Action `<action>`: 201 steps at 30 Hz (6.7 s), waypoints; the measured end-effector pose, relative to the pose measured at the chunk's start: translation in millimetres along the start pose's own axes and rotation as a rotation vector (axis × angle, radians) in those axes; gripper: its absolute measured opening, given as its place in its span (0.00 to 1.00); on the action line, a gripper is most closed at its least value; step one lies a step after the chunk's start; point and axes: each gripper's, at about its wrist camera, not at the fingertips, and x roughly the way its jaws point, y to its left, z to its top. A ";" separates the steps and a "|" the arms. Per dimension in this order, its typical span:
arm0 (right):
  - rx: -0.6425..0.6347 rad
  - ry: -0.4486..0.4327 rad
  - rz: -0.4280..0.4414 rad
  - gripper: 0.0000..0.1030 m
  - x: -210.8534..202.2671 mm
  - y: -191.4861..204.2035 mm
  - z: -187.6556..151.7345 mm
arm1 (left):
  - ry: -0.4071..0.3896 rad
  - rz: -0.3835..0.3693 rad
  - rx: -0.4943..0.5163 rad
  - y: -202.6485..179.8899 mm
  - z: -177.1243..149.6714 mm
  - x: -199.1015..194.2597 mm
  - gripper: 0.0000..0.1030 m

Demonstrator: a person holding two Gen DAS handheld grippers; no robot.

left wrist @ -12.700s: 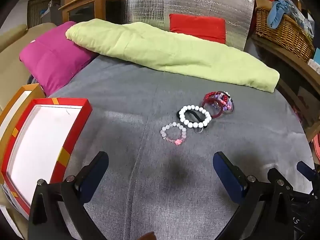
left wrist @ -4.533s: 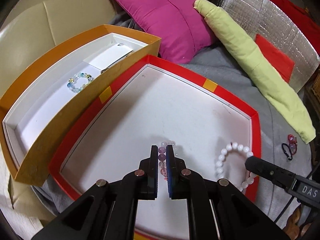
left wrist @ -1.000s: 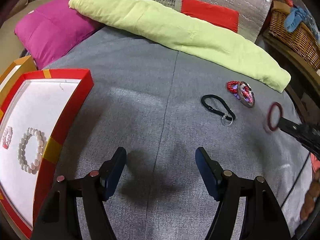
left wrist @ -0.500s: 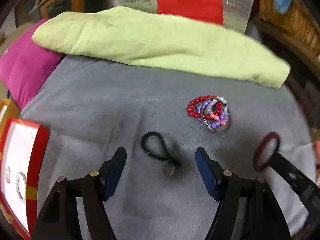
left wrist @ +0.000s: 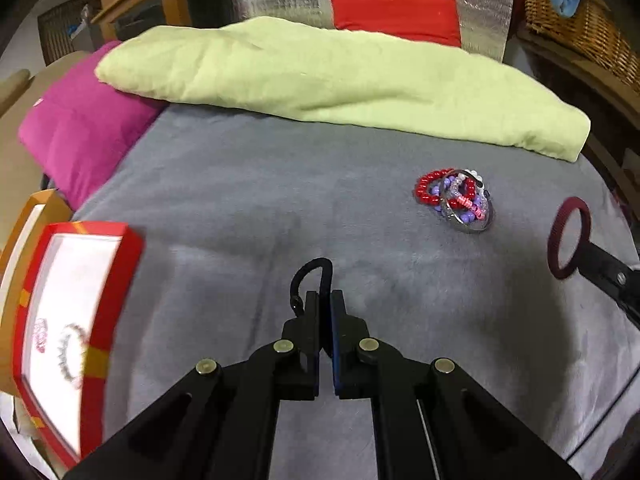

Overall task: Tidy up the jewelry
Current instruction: 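Grasp the black hair tie with the left gripper while the right holds the red band, then carry the red band and black hair tie over the white tray, then open the left gripper to drop the black tie while the right releases the red band, then move both grippers back over the bed toward the tin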

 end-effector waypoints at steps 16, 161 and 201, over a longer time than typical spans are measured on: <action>-0.089 -0.030 0.006 0.05 -17.7 21.6 -13.5 | -0.018 0.049 -0.034 31.7 -24.4 -49.5 0.05; -0.561 0.256 0.022 0.67 145.1 323.8 -114.0 | -0.115 0.147 -0.377 336.9 -16.0 -22.6 0.61; -0.083 0.164 -0.222 0.65 41.8 10.3 -32.2 | 0.027 -0.197 -0.114 64.8 -40.8 15.3 0.70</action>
